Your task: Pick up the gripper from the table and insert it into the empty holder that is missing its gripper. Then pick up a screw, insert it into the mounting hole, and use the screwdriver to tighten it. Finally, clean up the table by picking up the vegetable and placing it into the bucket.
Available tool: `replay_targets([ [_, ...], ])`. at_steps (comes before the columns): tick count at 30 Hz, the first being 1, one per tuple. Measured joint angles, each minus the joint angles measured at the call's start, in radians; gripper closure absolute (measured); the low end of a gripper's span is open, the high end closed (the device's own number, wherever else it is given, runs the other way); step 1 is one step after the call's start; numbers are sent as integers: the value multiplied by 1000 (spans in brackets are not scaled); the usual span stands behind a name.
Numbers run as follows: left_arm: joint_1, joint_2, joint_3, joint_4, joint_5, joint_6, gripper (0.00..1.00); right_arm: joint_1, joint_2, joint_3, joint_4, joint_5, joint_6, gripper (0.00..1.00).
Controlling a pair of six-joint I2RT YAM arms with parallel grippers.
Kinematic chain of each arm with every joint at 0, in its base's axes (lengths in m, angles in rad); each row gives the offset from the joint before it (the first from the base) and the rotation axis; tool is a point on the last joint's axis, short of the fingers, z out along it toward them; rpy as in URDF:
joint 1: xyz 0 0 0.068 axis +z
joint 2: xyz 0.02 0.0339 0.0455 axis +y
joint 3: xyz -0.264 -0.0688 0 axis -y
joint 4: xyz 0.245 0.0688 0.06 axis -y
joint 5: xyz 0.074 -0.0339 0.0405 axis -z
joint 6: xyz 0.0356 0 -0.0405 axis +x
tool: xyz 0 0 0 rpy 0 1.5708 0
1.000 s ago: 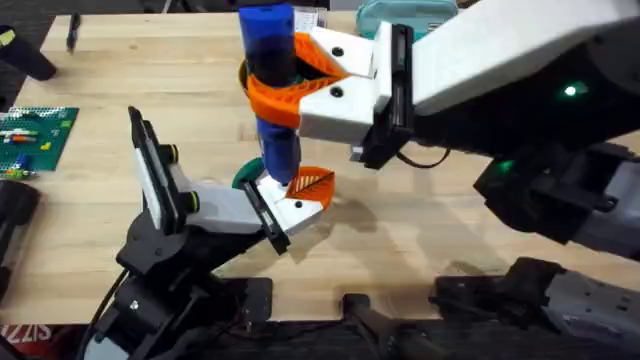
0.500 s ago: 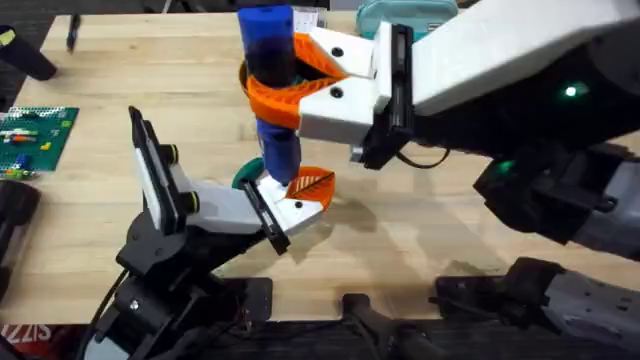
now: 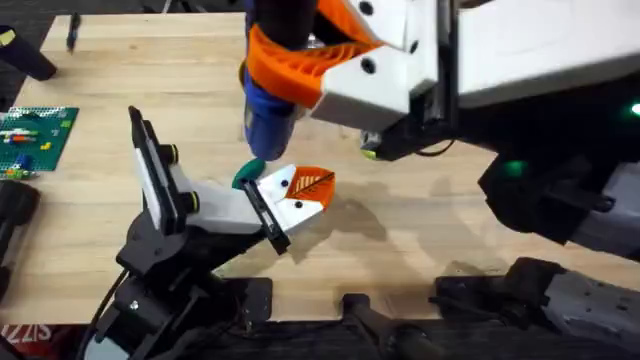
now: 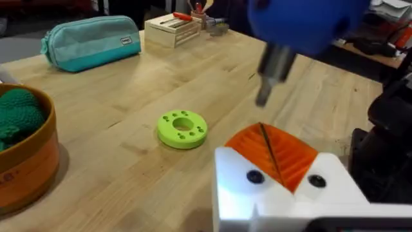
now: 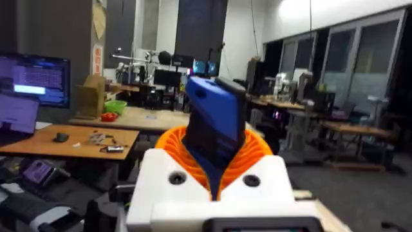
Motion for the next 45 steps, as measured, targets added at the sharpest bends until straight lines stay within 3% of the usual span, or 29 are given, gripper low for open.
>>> replay_targets([
  [18, 0, 0, 0, 0, 0, 0, 991, 0, 0, -1, -141, 0, 7, 961],
  [45, 0, 0, 0, 0, 0, 0, 991, -32, 0, -1, -204, 0, 58, 961],
])
